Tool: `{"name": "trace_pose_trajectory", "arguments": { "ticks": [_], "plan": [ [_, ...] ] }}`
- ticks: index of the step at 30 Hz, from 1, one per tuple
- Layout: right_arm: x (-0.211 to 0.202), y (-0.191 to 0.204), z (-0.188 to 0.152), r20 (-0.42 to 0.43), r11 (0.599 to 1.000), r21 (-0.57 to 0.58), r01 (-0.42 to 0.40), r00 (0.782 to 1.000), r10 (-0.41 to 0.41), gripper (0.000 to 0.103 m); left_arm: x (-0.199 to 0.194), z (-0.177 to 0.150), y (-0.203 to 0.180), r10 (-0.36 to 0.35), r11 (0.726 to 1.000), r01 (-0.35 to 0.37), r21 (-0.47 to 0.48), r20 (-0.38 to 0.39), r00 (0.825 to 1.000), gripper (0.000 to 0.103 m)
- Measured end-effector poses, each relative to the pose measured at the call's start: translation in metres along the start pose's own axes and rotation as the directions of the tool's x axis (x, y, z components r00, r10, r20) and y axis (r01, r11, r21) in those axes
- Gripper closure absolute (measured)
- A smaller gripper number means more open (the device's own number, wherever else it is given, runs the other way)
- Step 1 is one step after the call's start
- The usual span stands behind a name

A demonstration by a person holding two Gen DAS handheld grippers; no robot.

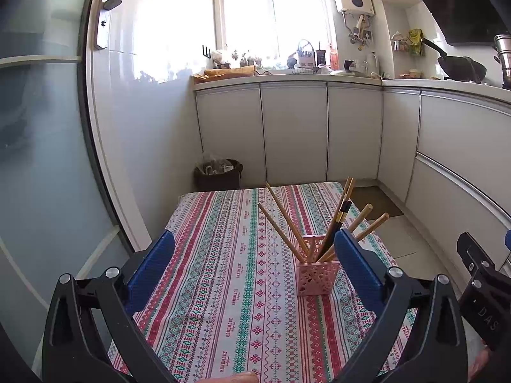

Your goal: Organize utensils

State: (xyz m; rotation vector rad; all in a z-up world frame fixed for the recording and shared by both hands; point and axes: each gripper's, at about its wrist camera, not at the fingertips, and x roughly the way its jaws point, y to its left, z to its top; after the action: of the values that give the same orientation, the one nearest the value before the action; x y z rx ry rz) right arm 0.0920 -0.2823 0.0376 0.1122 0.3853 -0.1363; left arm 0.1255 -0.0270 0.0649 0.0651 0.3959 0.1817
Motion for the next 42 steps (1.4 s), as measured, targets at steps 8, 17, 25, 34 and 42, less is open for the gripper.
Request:
{"name": "trace_pose_trajectory", "arguments": {
  "ticks": [8,17,25,34,42],
  "plan": [
    [-0.002,-0.002,0.001,0.004,1.000,0.005,-0.002,1.000,0.002,0.007,0.000,-0.001,-0.001,0.001,1.000,-0.001,0.002,-0.001,1.000,0.007],
    [0.000,-0.001,0.001,-0.001,1.000,0.001,-0.005,1.000,0.005,0.007,0.001,-0.002,-0.001,0.004,1.000,-0.004,0.002,-0.006,1.000,0.007],
    [0.001,-0.002,0.001,-0.003,1.000,0.001,-0.005,1.000,0.005,0.007,0.002,-0.004,0.000,0.006,1.000,-0.006,0.002,-0.006,1.000,0.007],
    [0.001,-0.002,0.000,-0.003,1.000,0.002,-0.005,1.000,0.005,0.007,-0.003,-0.003,0.000,-0.029,1.000,0.029,0.010,0.035,0.999,0.007],
    [0.001,-0.003,-0.001,-0.002,1.000,0.005,-0.005,1.000,0.005,0.007,-0.013,0.000,-0.004,-0.082,0.996,0.078,0.036,0.097,0.992,0.008]
  ]
}}
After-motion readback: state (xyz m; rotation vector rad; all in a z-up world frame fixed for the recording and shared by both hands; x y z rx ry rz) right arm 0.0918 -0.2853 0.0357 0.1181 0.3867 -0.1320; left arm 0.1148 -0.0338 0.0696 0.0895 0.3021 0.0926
